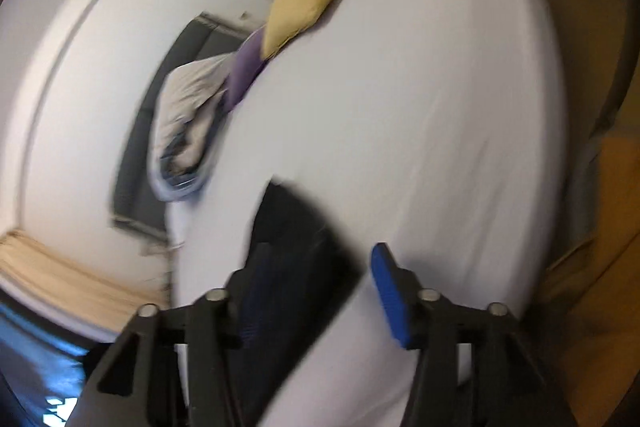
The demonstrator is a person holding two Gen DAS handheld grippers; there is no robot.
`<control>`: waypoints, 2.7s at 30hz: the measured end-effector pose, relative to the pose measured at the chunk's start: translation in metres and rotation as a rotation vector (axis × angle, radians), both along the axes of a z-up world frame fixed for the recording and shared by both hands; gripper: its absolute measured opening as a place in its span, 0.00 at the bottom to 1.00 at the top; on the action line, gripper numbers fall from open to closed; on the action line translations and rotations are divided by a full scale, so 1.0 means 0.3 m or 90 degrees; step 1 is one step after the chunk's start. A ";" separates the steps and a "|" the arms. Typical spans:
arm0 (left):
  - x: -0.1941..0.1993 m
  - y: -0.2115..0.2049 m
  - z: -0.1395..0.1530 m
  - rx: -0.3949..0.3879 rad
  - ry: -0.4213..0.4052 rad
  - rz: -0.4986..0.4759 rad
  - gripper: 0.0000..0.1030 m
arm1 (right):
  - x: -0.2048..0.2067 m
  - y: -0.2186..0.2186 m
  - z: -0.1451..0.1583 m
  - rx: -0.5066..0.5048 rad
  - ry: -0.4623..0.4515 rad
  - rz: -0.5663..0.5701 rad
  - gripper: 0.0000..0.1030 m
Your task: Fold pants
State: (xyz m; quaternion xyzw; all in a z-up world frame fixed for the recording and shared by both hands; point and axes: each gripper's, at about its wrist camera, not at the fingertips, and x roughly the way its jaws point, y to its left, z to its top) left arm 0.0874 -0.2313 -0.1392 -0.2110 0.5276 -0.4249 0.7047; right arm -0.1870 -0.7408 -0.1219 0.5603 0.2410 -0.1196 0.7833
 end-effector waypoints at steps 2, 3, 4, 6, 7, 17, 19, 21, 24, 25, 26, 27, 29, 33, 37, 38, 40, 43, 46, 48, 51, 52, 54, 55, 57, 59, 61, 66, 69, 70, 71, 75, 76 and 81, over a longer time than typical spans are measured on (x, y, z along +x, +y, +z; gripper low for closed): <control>-0.006 -0.013 -0.013 0.003 0.003 0.001 0.05 | 0.005 0.019 -0.057 0.041 0.010 0.010 0.55; -0.010 -0.011 -0.008 0.004 0.002 0.001 0.05 | 0.008 0.033 -0.082 0.060 0.003 0.010 0.55; -0.008 -0.013 -0.010 0.005 0.003 0.002 0.05 | 0.009 0.056 -0.084 0.065 -0.003 0.009 0.55; -0.003 -0.017 -0.021 0.002 0.010 0.004 0.05 | 0.010 0.083 -0.090 0.074 -0.015 0.008 0.56; -0.002 -0.019 -0.024 -0.001 0.014 0.005 0.05 | 0.015 0.084 -0.093 0.082 -0.018 0.004 0.56; -0.007 0.000 -0.068 -0.012 0.016 0.005 0.05 | 0.051 0.017 -0.180 0.208 -0.103 -0.093 0.30; -0.006 0.008 -0.069 -0.014 0.016 0.004 0.05 | 0.057 0.019 -0.170 0.190 -0.094 -0.082 0.23; -0.004 0.017 -0.068 -0.016 0.016 0.004 0.05 | 0.043 0.016 -0.164 0.181 -0.089 -0.081 0.15; 0.001 0.037 -0.063 -0.018 0.017 0.003 0.05 | 0.040 0.017 -0.153 0.166 -0.087 -0.091 0.14; 0.001 0.038 -0.063 -0.017 0.017 0.003 0.05 | 0.043 0.020 -0.146 0.158 -0.084 -0.094 0.14; 0.002 0.039 -0.064 -0.018 0.018 0.004 0.05 | 0.050 0.023 -0.137 0.151 -0.083 -0.095 0.14; 0.003 0.041 -0.064 -0.020 0.020 0.003 0.05 | 0.062 0.030 -0.120 0.135 -0.080 -0.096 0.14; 0.006 0.056 -0.050 -0.022 0.023 0.004 0.05 | 0.087 0.046 -0.072 0.096 -0.072 -0.089 0.14; 0.013 0.062 -0.057 -0.029 0.029 0.006 0.05 | 0.180 0.149 0.109 -0.071 -0.045 -0.001 0.14; 0.015 0.070 -0.060 -0.033 0.028 0.007 0.05 | 0.335 0.563 0.297 -0.422 0.012 0.294 0.14; 0.015 0.069 -0.060 -0.034 0.027 0.006 0.05 | 0.358 0.695 0.291 -0.518 0.037 0.378 0.14; 0.014 0.072 -0.058 -0.035 0.026 0.006 0.05 | 0.384 0.932 0.200 -0.666 0.104 0.530 0.13; 0.016 0.077 -0.050 -0.034 0.030 0.006 0.05 | 0.403 1.035 0.080 -0.706 0.166 0.563 0.13; 0.021 0.080 -0.023 -0.008 0.041 0.014 0.05 | 0.407 1.036 0.070 -0.710 0.171 0.534 0.13; 0.029 0.077 -0.001 0.000 0.044 0.027 0.10 | 0.419 1.049 0.075 -0.744 0.169 0.535 0.13; 0.055 0.087 0.049 -0.033 0.052 0.050 0.61 | 0.411 1.066 0.089 -0.773 0.158 0.522 0.13; 0.061 0.091 0.064 -0.045 0.052 0.061 0.91 | 0.392 1.075 0.094 -0.787 0.154 0.509 0.13; 0.084 0.093 0.091 -0.064 0.054 0.082 0.99 | 0.361 1.103 0.104 -0.813 0.147 0.491 0.13; 0.102 0.083 0.091 -0.068 0.066 0.077 0.99 | 0.351 1.110 0.110 -0.822 0.143 0.483 0.13; 0.134 0.066 0.077 -0.066 0.092 0.076 0.99 | 0.338 1.138 0.132 -0.852 0.131 0.464 0.13; 0.169 0.041 0.062 -0.075 0.119 0.071 0.99 | 0.328 1.158 0.142 -0.873 0.125 0.460 0.13; 0.193 0.016 0.059 -0.084 0.137 0.064 0.99 | 0.330 1.190 0.150 -0.891 0.118 0.465 0.13; 0.232 -0.038 0.076 -0.082 0.138 0.039 0.83 | 0.330 1.258 0.169 -0.910 0.098 0.483 0.14; 0.251 -0.027 0.066 -0.063 0.148 0.027 0.33 | 0.320 1.283 0.178 -0.913 0.093 0.490 0.14; 0.257 -0.018 0.060 -0.044 0.147 0.024 0.21 | 0.319 1.294 0.184 -0.916 0.089 0.493 0.14; 0.251 -0.013 0.058 -0.038 0.146 0.023 0.16 | 0.324 1.301 0.189 -0.918 0.087 0.495 0.14; 0.258 0.058 0.065 -0.026 0.130 0.020 0.08 | 0.342 1.352 0.201 -0.931 0.076 0.522 0.14; 0.266 0.067 0.073 -0.023 0.123 0.017 0.08 | 0.349 1.370 0.203 -0.935 0.072 0.531 0.14; 0.285 0.158 0.101 0.000 0.096 0.002 0.07 | 0.356 1.466 0.200 -0.950 0.048 0.578 0.14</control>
